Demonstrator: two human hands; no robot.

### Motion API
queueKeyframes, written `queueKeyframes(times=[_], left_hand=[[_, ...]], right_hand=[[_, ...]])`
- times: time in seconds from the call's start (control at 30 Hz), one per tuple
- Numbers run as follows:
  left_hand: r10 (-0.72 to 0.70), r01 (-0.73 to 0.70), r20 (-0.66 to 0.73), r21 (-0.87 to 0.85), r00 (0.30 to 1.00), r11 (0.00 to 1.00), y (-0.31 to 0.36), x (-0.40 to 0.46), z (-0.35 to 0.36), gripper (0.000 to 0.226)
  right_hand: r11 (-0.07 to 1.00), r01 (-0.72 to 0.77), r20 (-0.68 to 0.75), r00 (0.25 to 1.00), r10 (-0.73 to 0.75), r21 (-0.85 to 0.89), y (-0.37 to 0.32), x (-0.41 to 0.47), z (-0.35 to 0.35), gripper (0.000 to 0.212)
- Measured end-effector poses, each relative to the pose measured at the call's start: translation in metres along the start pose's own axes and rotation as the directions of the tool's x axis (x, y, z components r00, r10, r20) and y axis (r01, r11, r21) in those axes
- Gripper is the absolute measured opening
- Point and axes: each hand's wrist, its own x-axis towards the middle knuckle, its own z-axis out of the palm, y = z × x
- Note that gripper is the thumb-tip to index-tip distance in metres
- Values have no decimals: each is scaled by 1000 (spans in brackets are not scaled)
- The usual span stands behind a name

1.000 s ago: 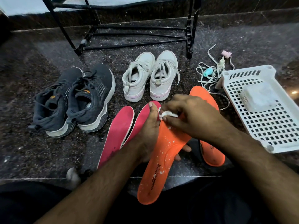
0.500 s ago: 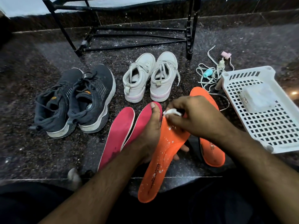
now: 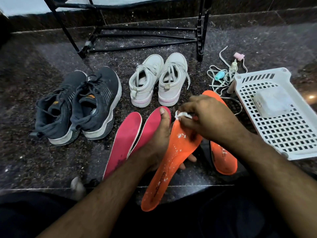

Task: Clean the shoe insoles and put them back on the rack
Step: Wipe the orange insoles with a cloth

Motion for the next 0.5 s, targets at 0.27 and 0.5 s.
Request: queueKeyframes(times=[0.27, 0.5], left_hand=[[20, -21, 6, 57, 1000, 998, 3, 0, 0, 105], [24, -24, -1, 65, 1000, 998, -1, 4, -5, 107]], right_hand=[[982, 95, -14, 995, -98, -163, 2, -1, -6, 19], [967, 159, -10, 986, -164, -201, -3, -6, 0, 15]])
